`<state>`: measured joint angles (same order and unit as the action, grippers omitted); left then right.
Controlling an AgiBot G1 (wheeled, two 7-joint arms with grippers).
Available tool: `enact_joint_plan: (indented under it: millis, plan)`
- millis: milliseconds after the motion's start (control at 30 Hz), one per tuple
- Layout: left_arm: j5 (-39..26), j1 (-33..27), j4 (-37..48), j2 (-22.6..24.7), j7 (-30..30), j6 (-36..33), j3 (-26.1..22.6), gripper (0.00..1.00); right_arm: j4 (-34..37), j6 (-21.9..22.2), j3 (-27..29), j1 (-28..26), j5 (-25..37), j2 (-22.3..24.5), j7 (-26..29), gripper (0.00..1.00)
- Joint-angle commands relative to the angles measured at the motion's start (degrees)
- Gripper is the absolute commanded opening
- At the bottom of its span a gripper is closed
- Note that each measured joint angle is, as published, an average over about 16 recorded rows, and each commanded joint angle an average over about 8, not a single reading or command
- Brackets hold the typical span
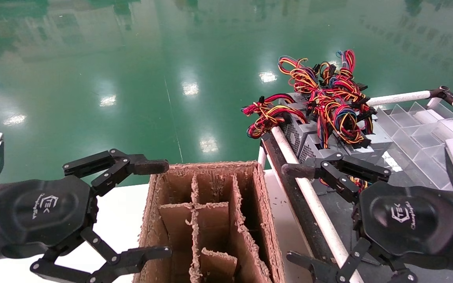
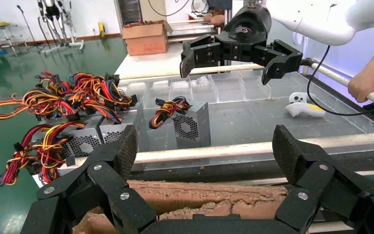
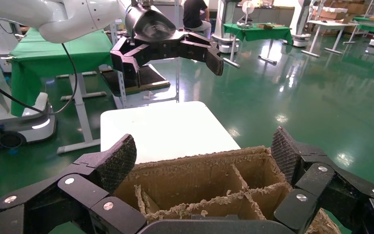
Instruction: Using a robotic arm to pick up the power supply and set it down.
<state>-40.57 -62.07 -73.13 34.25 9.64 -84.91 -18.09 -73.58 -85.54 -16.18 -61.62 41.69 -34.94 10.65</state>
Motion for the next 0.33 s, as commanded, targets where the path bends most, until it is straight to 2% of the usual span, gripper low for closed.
enact_joint_plan:
  millis: [33,333]
  plan:
    - [0.0,0.0,0.0,0.0,0.0,0.0,0.0,1.0,0.0,0.0,0.0,0.0,0.0,0.0,0.0,1.0]
    - [0.0,0.0,0.0,0.0,0.0,0.0,0.0,1.0,0.0,0.0,0.0,0.0,0.0,0.0,0.0,1.0]
